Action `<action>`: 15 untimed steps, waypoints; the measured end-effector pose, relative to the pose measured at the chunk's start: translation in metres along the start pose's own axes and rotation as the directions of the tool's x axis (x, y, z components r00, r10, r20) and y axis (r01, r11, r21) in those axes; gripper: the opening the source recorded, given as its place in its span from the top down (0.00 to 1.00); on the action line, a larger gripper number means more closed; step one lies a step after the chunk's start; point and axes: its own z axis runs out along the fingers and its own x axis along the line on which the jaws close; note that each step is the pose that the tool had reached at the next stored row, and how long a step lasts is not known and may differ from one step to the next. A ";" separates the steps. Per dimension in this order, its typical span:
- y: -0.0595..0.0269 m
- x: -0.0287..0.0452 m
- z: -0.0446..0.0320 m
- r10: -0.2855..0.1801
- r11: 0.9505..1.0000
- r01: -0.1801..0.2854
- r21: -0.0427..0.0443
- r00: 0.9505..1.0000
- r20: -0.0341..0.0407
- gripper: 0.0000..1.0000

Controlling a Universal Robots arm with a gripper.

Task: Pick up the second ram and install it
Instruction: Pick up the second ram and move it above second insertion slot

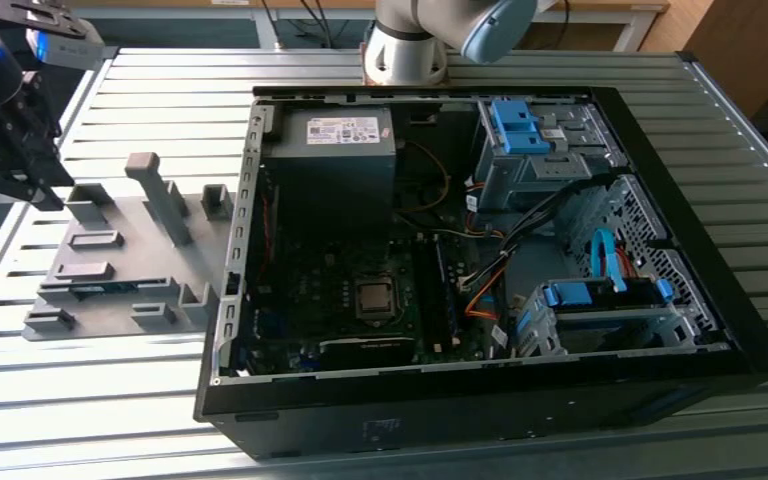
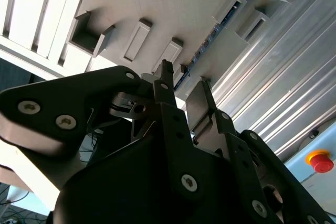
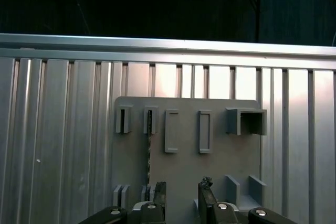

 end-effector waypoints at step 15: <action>-0.0001 0.0006 0.0044 0.000 1.000 0.000 0.000 1.000 0.000 0.62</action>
